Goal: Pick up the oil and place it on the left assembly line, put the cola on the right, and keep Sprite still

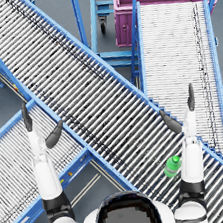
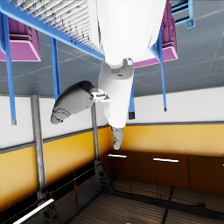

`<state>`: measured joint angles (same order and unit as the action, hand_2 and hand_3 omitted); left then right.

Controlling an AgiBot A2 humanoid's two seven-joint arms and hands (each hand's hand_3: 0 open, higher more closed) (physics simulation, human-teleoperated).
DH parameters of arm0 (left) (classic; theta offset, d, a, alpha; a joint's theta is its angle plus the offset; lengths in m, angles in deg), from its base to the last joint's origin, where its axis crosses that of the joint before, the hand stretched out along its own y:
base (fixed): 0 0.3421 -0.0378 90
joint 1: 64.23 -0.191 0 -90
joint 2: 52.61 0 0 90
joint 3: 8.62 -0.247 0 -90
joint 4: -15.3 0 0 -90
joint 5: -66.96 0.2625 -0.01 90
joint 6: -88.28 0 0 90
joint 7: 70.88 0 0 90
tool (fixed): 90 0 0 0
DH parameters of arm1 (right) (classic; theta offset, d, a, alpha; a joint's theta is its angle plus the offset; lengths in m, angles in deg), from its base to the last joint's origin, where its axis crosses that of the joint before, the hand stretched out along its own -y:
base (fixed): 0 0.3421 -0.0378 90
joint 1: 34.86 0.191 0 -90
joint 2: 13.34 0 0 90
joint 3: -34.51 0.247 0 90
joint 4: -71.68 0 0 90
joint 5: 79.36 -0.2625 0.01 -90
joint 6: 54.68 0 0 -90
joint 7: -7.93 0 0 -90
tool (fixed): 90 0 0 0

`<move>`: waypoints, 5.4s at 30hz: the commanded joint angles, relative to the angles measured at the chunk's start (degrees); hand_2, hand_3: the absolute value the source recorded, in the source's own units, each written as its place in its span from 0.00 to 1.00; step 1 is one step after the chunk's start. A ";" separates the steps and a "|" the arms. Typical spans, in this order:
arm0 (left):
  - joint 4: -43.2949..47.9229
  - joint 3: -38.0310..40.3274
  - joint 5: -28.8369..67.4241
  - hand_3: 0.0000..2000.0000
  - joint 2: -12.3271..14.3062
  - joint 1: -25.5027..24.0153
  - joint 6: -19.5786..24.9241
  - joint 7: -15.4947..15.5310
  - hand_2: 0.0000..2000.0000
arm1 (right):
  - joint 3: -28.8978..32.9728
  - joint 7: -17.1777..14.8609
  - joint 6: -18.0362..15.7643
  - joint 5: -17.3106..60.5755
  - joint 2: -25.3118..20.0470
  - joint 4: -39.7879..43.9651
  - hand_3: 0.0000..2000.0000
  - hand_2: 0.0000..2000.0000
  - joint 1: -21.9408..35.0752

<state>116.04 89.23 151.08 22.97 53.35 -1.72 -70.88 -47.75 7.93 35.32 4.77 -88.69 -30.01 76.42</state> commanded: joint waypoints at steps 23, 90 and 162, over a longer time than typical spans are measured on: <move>2.01 -0.73 0.00 0.00 0.86 0.08 0.00 0.00 0.00 | 0.68 0.00 0.00 0.00 -1.02 -0.62 0.00 0.00 0.38; 4.25 0.81 0.00 0.00 2.81 -1.71 0.00 0.00 0.00 | 1.84 0.00 0.00 -0.01 -2.66 -3.06 0.00 0.00 1.37; 5.92 0.21 -0.85 0.00 3.57 -2.93 -0.19 -0.19 0.00 | 1.69 -0.19 4.33 -0.86 -3.20 -3.61 0.00 0.00 2.21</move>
<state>121.84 88.89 149.52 26.30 50.11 -2.06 -71.22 -46.63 7.59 39.58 3.20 -91.66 -33.54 78.35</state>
